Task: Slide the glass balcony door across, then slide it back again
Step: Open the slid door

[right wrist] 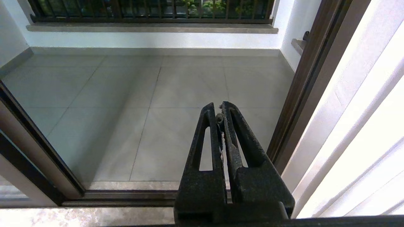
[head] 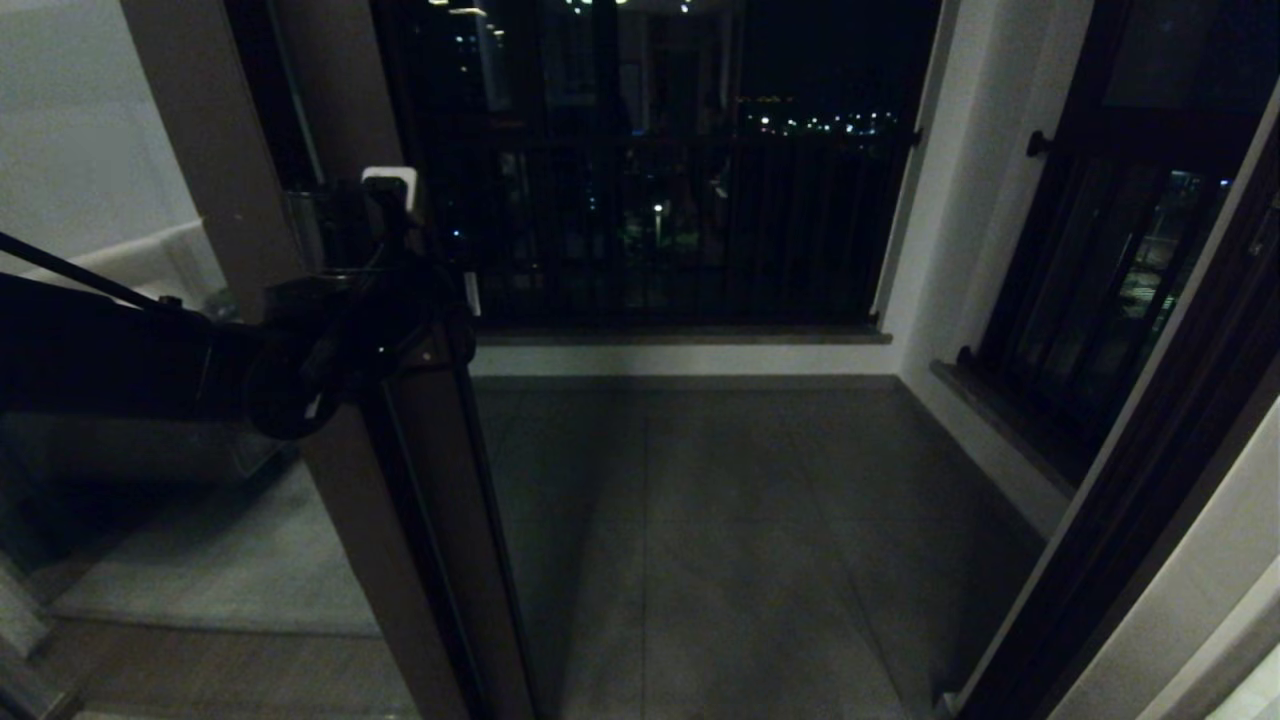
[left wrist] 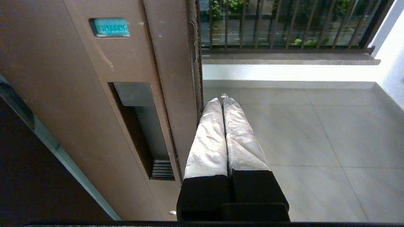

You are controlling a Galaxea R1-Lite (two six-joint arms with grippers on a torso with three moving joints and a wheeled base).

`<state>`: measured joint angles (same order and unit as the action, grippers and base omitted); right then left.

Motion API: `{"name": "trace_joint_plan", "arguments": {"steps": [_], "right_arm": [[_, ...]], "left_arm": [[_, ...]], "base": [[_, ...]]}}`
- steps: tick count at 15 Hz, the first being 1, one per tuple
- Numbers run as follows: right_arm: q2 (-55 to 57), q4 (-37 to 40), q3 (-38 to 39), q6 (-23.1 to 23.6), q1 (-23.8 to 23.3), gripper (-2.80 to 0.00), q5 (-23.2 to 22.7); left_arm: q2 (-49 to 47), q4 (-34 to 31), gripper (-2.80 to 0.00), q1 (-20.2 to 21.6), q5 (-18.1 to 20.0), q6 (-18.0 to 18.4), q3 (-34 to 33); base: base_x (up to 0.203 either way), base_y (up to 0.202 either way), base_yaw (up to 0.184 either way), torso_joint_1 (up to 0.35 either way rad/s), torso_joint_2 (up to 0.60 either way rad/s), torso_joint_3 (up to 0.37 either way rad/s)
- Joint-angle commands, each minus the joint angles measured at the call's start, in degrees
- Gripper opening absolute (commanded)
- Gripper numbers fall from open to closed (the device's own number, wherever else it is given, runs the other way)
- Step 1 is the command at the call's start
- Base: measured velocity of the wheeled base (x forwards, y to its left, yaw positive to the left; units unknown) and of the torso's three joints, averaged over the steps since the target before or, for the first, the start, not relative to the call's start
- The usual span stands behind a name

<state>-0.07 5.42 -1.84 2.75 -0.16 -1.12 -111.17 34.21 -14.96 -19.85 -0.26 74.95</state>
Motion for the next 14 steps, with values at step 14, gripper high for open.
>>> {"name": "trace_joint_plan", "arguments": {"steps": [14], "right_arm": [[0.07, 0.02, 0.0, 0.06, 0.07, -2.8, -0.02]], "left_arm": [[9.86, 0.25, -2.8, -2.43, 1.56, -0.18, -6.58]], "base": [[0.0, 0.0, 0.0, 0.0, 0.0, 0.0]]}}
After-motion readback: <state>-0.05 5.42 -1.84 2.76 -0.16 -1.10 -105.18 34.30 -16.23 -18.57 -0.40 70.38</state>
